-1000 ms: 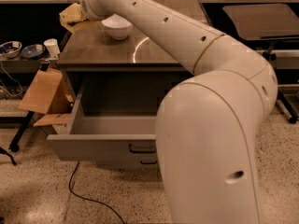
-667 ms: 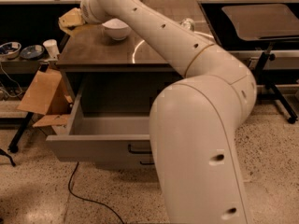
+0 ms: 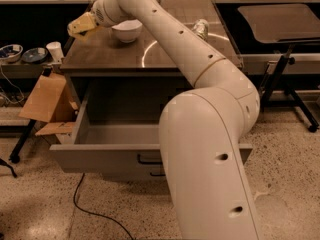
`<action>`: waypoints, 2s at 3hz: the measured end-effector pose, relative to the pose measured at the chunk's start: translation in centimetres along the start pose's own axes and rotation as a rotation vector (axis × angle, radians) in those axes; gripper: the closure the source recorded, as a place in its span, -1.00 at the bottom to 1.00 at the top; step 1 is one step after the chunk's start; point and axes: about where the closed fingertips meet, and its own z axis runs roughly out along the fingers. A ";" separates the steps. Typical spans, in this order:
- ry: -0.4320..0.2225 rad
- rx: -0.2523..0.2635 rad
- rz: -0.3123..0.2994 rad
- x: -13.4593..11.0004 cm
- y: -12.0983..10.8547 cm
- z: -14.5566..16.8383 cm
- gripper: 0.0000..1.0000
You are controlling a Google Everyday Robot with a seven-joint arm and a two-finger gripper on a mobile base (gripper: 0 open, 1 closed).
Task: Pick sponge from top drawer and place on counter
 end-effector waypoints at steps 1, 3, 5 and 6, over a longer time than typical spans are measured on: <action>0.010 -0.053 -0.070 0.6 0.0 -0.2 0.93; 0.010 -0.103 -0.106 1.2 0.4 -0.1 0.08; -0.018 -0.162 -0.133 0.5 1.8 0.0 -1.00; -0.018 -0.162 -0.133 0.5 1.8 0.0 -1.00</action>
Offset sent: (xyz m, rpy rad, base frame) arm 0.0009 -0.0155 -0.0040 -0.0449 -0.0471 0.1405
